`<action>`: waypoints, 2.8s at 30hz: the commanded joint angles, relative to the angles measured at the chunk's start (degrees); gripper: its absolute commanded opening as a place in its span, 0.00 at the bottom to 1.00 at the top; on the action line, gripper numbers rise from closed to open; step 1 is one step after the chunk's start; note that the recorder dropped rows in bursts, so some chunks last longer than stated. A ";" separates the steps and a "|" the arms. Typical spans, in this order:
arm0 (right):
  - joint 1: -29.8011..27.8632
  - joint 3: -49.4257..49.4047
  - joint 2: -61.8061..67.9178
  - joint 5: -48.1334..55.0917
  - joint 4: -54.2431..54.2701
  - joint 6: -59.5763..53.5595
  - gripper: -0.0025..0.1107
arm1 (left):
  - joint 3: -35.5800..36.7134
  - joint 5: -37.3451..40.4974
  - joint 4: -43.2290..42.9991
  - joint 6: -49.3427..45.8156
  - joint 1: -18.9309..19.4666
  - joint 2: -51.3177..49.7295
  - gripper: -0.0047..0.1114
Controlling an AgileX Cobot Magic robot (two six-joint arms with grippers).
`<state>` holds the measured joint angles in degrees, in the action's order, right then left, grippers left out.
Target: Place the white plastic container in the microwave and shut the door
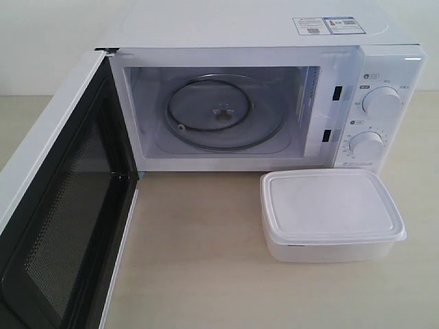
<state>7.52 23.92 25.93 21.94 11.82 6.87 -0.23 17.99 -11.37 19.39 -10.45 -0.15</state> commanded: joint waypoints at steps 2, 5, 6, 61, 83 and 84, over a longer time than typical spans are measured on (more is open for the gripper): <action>-0.18 0.23 4.22 0.33 5.13 0.08 0.02 | 0.23 0.01 0.49 0.54 0.18 0.15 0.08; -0.18 0.23 5.69 -0.18 6.02 0.08 0.02 | 0.23 0.01 0.49 0.54 0.18 0.15 0.08; -0.18 0.23 6.01 -0.54 6.02 0.08 0.02 | 0.23 0.01 0.49 0.54 0.18 0.15 0.08; 47.74 -22.78 43.09 -67.66 20.93 61.99 0.02 | 0.23 0.01 0.49 0.54 0.18 0.15 0.08; 47.74 -22.54 58.38 -72.32 24.09 76.81 0.41 | 0.23 0.01 0.49 0.54 0.18 0.15 0.08; 47.74 -22.54 58.61 -72.78 24.63 76.65 0.46 | 0.23 0.01 0.49 0.54 0.18 0.15 0.08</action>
<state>55.24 1.48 84.00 -48.99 35.25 84.19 -0.23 17.99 -11.37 19.39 -10.45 -0.15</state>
